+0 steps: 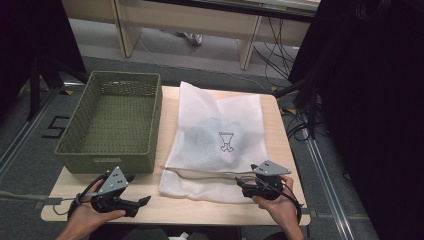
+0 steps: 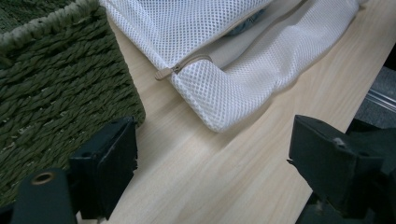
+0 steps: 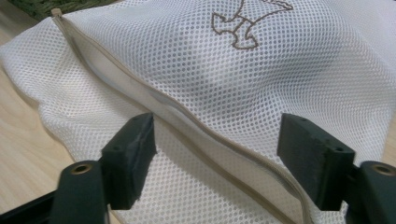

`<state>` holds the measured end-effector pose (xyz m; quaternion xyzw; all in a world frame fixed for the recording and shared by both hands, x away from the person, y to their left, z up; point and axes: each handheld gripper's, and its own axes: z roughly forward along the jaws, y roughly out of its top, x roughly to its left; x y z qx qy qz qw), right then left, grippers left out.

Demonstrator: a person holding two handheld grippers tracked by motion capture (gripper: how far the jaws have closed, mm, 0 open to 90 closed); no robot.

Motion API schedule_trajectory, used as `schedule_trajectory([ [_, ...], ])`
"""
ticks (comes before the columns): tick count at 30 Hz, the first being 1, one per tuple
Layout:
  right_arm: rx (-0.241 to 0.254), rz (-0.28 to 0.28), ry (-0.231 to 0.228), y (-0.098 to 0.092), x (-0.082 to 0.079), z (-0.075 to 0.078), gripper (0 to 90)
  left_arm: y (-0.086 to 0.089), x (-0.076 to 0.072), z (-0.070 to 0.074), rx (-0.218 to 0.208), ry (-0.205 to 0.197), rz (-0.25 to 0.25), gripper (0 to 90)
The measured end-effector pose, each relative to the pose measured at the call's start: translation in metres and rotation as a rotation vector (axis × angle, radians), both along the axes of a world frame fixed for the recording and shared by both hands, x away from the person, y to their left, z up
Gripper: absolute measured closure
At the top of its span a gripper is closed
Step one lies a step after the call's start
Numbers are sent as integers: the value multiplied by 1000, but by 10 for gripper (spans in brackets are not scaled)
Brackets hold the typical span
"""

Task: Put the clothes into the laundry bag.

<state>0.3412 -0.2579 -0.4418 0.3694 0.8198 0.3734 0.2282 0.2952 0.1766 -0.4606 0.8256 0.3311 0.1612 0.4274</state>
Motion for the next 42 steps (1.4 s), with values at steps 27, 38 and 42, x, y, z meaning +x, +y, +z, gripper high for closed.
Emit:
schedule_trajectory([
  [27, -50, 43, 70, -3, -17, -12, 264, 15, -9, 0, 35, -16, 29, 152],
  [38, -67, 34, 81, -5, -21, -15, 265, 11, -7, -2, 27, 6, 30, 152],
  [42, -69, 36, 81, -5, -20, -15, 265, 11, -7, -2, 28, 7, 30, 152],
])
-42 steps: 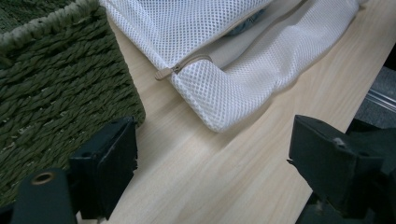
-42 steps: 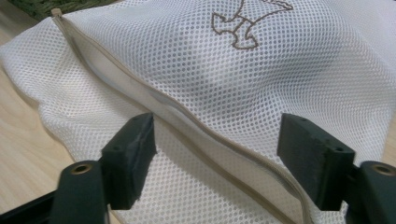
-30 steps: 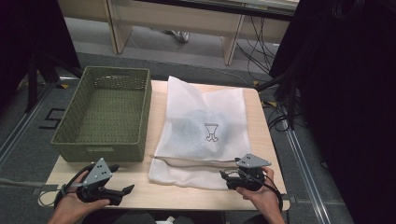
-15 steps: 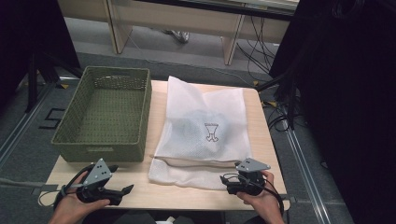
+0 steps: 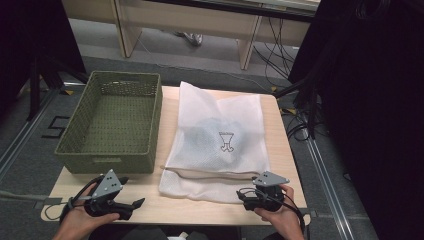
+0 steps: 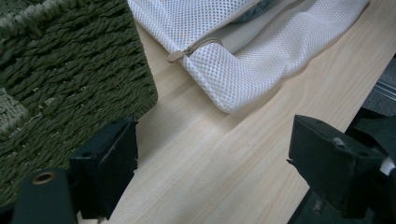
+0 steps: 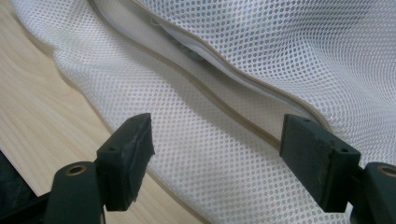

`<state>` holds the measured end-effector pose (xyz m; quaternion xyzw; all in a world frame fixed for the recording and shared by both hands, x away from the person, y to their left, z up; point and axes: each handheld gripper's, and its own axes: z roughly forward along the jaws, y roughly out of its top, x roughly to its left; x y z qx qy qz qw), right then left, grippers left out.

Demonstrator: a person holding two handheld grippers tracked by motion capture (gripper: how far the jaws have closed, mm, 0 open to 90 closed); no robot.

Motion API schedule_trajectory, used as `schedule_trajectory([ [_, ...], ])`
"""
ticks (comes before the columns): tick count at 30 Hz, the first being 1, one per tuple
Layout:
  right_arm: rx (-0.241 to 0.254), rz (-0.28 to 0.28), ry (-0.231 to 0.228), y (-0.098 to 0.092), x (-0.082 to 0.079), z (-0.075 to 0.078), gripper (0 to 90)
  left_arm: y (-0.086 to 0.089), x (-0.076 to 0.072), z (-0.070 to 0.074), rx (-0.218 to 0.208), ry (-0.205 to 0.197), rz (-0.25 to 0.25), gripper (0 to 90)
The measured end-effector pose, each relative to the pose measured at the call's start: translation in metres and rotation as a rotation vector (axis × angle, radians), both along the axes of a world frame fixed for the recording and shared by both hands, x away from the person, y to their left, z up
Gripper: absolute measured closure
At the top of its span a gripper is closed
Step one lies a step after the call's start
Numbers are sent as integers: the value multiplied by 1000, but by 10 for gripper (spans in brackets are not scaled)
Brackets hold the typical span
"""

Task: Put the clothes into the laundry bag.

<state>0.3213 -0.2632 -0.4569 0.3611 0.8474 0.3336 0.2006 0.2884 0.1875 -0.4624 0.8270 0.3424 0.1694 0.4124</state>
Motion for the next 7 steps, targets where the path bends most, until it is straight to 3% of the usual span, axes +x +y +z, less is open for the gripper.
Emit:
schedule_trajectory([
  [7, -4, 5, -7, 0, 2, -1, 265, -1, 0, -1, -18, 0, 3, 152],
])
